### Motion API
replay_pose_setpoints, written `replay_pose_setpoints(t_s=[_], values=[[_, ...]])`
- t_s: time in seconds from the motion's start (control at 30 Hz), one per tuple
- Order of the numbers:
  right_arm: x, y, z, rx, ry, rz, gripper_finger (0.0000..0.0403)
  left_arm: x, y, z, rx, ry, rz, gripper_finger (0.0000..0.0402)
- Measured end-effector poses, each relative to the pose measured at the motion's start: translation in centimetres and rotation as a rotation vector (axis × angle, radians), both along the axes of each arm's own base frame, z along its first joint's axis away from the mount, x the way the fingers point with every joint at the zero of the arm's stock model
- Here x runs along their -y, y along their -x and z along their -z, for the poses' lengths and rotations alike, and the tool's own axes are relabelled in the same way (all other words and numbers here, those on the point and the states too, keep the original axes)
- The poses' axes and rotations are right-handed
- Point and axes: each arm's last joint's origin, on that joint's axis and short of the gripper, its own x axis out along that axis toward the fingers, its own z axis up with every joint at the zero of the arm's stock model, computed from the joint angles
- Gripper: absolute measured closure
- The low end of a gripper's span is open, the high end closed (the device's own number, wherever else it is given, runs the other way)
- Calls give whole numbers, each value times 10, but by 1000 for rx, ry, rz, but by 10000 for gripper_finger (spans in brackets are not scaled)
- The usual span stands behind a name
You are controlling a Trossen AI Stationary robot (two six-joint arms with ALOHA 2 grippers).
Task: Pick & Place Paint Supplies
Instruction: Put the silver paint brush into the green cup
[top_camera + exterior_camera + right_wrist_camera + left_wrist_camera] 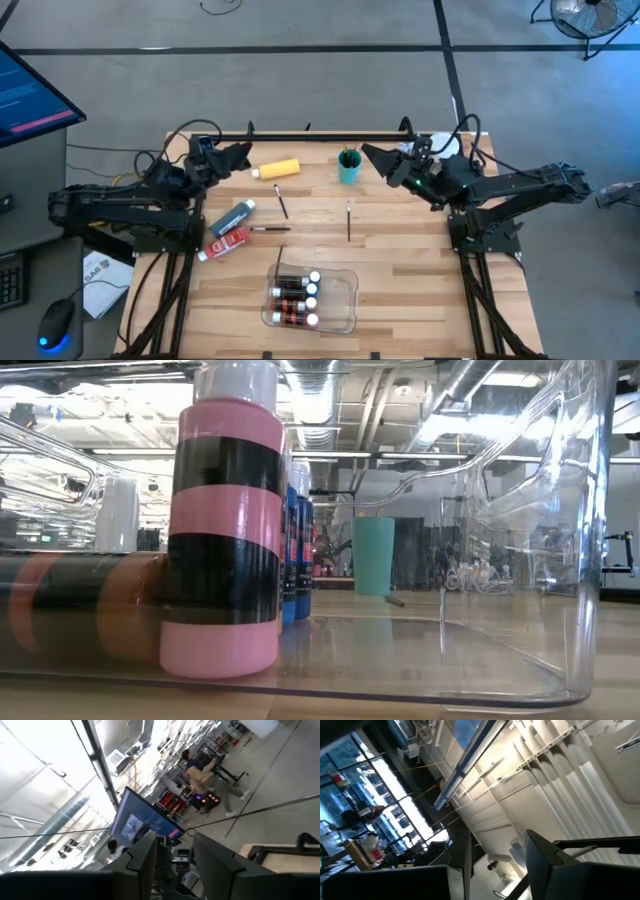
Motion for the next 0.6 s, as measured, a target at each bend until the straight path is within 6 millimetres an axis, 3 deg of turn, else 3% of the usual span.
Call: replay_pose_setpoints(t_s=[0.33,0.6], values=[[2,0,0,5,3,1,278,5,4,-5,64,-47,58,309],[8,0,-1,15,2,23,278,3,4,-5,71,5,-17,309]])
